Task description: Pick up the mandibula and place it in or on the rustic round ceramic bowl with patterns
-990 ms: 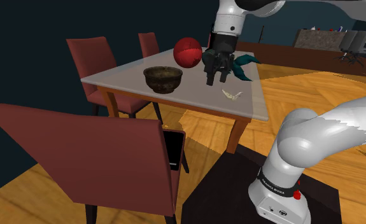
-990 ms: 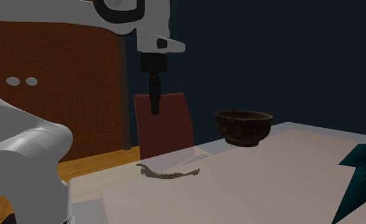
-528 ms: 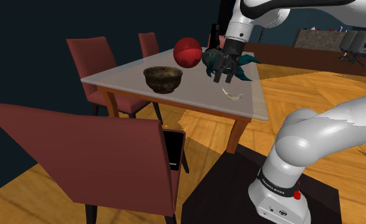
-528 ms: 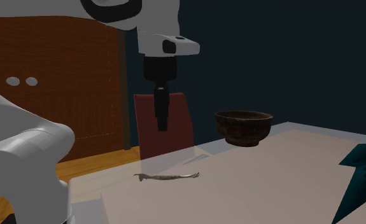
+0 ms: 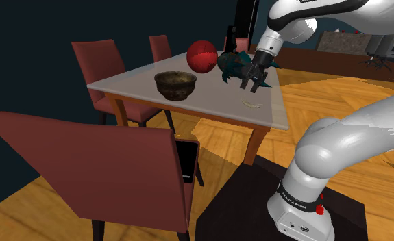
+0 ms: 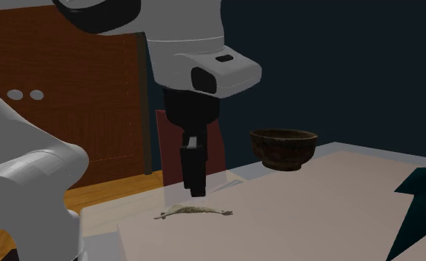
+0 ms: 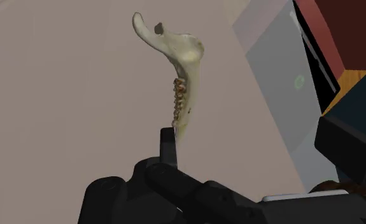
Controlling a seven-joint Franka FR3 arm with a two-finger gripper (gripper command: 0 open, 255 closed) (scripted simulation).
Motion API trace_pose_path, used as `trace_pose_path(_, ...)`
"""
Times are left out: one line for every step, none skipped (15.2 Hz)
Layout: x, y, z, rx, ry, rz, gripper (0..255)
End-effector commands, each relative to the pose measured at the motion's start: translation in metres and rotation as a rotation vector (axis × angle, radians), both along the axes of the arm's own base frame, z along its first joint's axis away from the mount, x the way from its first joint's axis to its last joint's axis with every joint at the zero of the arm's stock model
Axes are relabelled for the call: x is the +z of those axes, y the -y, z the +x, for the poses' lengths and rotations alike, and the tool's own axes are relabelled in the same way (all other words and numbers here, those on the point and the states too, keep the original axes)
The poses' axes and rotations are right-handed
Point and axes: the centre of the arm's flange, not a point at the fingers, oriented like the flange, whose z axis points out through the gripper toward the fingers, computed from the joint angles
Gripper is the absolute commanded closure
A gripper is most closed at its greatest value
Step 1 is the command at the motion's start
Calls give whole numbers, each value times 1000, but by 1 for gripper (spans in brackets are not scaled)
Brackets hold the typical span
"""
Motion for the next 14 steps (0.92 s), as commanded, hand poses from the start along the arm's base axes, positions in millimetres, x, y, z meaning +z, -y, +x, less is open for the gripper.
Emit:
trace_pose_path(-11,24,-4,-20,14,32,0)
trace_pose_path(-16,22,-3,-20,14,32,0)
trace_pose_path(-21,20,-3,-20,14,32,0)
trace_pose_path(-26,18,-2,-20,14,32,0)
trace_pose_path(-31,16,-1,-20,14,32,0)
trace_pose_path(-36,14,0,-20,14,32,0)
trace_pose_path(-40,12,1,-20,14,32,0)
trace_pose_path(-45,10,1,-20,14,32,0)
trace_pose_path(-48,9,2,-20,14,32,0)
trace_pose_path(-48,9,2,-20,14,32,0)
trace_pose_path(-48,9,2,-20,14,32,0)
trace_pose_path(-48,9,2,-20,14,32,0)
trace_pose_path(-48,9,2,-20,14,32,0)
trace_pose_path(-48,9,2,-20,14,32,0)
